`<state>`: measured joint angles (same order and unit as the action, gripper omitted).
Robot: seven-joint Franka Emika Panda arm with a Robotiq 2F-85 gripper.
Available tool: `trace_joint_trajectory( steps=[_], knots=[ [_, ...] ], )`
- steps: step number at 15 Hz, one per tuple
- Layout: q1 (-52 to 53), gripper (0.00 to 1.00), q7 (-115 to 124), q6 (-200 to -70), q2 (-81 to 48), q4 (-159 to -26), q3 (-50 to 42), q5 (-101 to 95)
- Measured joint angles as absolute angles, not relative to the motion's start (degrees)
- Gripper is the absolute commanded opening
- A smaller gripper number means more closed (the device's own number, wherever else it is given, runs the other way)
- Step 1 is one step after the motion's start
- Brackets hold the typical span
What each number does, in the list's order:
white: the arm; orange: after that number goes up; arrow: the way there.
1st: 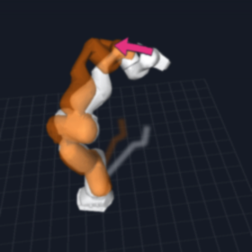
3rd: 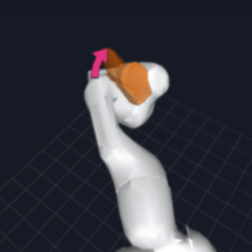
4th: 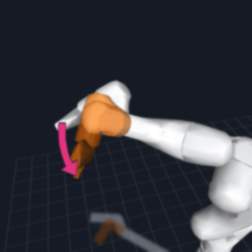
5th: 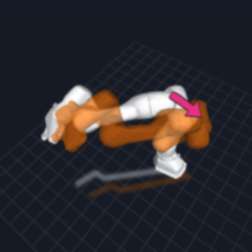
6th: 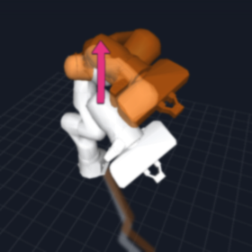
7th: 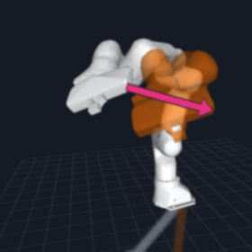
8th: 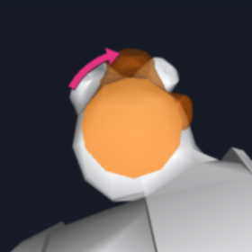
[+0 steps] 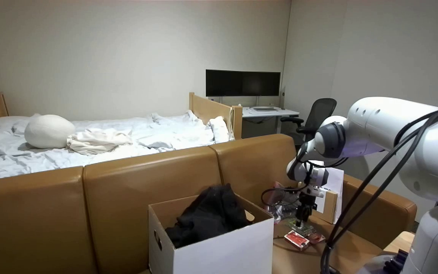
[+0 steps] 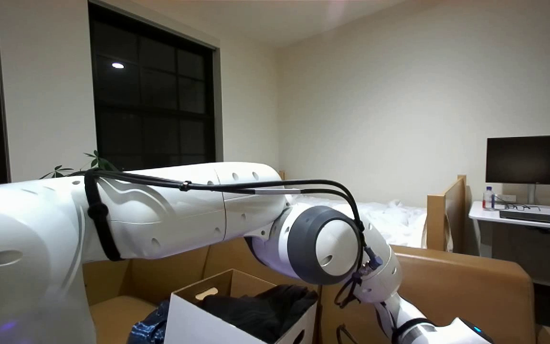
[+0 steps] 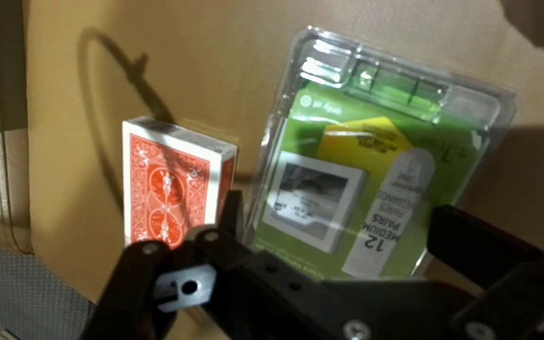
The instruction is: Pick up the packet and the card box and put them in the storage box
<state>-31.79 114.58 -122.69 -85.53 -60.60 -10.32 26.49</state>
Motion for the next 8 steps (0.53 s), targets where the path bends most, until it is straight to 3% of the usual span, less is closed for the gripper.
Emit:
trace_joint_trajectory(
  steps=[8],
  knots=[
    [-32.28, 1.0, 117.34, -124.76, -85.49, -60.8, -11.22, 26.37]
  ],
)
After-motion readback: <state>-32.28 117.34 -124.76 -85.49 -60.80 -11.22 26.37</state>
